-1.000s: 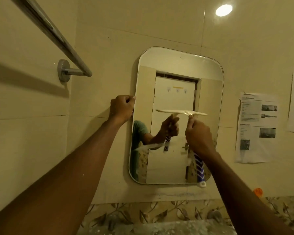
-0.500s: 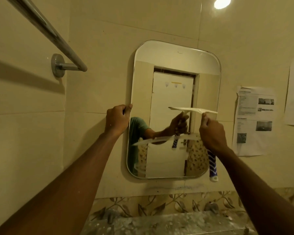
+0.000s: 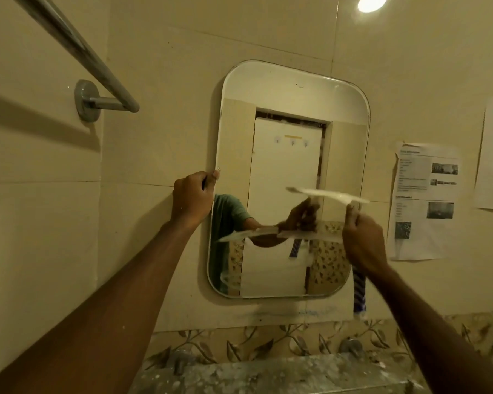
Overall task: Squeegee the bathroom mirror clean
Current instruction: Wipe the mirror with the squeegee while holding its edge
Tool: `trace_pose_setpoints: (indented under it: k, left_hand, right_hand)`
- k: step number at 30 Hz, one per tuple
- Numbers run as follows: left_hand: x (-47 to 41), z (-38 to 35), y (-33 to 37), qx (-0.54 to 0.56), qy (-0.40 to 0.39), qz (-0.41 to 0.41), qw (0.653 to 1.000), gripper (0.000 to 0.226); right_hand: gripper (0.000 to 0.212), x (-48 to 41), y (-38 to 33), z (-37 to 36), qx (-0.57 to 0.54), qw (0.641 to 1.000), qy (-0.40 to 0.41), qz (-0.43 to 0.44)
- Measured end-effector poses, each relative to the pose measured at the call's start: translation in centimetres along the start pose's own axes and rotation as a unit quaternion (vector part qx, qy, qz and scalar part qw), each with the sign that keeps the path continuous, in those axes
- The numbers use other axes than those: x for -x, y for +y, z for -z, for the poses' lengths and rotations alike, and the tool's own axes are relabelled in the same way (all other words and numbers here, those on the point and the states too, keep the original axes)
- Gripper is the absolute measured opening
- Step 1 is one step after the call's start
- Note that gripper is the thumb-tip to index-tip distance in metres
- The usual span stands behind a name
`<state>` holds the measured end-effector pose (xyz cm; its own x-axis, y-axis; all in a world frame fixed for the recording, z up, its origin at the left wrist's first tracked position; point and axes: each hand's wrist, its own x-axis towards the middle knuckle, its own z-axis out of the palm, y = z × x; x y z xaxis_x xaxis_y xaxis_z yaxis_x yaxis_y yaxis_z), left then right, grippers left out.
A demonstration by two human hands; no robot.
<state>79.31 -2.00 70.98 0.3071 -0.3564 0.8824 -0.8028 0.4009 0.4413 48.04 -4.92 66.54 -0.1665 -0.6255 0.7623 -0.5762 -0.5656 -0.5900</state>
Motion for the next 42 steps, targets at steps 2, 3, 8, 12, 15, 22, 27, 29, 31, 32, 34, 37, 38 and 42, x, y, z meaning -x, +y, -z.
trace_pose_setpoints:
  k: [2, 3, 8, 12, 15, 22, 27, 29, 31, 32, 34, 37, 38, 42]
  left_hand:
    - [-0.2, -0.1, -0.3, 0.0, -0.002, 0.0, 1.0, 0.036]
    - [-0.2, -0.2, -0.4, 0.0, -0.001, 0.0, 1.0, 0.037]
    - [-0.5, 0.1, -0.2, -0.017, -0.024, 0.015, 0.999, 0.043]
    - [-2.4, 1.5, 1.3, 0.045, -0.069, 0.09, 0.992, 0.052]
    - [-5.3, 2.6, 2.9, 0.053, -0.018, 0.099, 0.993, 0.047]
    - [-11.0, 2.6, 7.4, 0.075, 0.001, 0.067, 0.995, 0.03]
    - [-11.9, 1.7, 6.9, 0.069, 0.004, 0.07, 0.995, 0.026]
    - [-11.8, 1.5, 6.6, 0.065, 0.013, 0.063, 0.996, 0.028]
    - [-11.7, 1.4, 6.6, 0.064, 0.019, 0.057, 0.996, 0.03]
    - [-11.7, 1.4, 6.7, 0.065, 0.019, 0.056, 0.996, 0.031]
    - [-11.6, 1.4, 6.6, 0.065, 0.02, 0.051, 0.996, 0.032]
    - [-11.6, 1.3, 6.4, 0.069, 0.028, 0.041, 0.996, 0.032]
    - [-11.6, 1.3, 6.2, 0.07, 0.03, 0.037, 0.996, 0.032]
    - [-11.8, 1.3, 6.0, 0.067, 0.034, 0.029, 0.997, 0.033]
  right_hand:
    - [0.046, -2.1, -0.9, 0.4, 0.003, 1.0, 0.016, 0.013]
    - [0.045, -1.9, -0.7, 0.1, 0.005, 1.0, 0.018, 0.012]
    - [0.04, 6.9, 2.4, -2.5, 0.016, 0.996, -0.022, -0.084]
    - [0.044, 4.5, -0.4, -0.4, 0.011, 0.998, -0.039, -0.045]
    - [0.048, -1.3, -4.9, 1.4, -0.016, 0.999, -0.01, 0.048]
    - [0.057, -14.2, -13.3, 3.1, 0.033, 0.991, 0.054, 0.115]
    - [0.049, -13.1, -11.6, 1.8, 0.04, 0.995, 0.006, 0.093]
    - [0.054, -9.4, -8.8, 0.3, 0.031, 0.997, -0.005, 0.065]
    - [0.055, -5.5, -6.5, -0.8, 0.053, 0.997, -0.021, 0.054]
    - [0.055, -4.4, -6.0, -0.9, 0.068, 0.996, -0.032, 0.048]
    - [0.052, -4.7, -6.8, -0.2, 0.083, 0.995, -0.044, 0.044]
    - [0.048, -9.8, -11.2, 2.0, 0.061, 0.995, -0.004, 0.08]
    - [0.05, -11.8, -12.9, 2.8, 0.06, 0.995, 0.012, 0.083]
    - [0.05, -14.9, -14.9, 3.4, 0.074, 0.995, 0.003, 0.066]
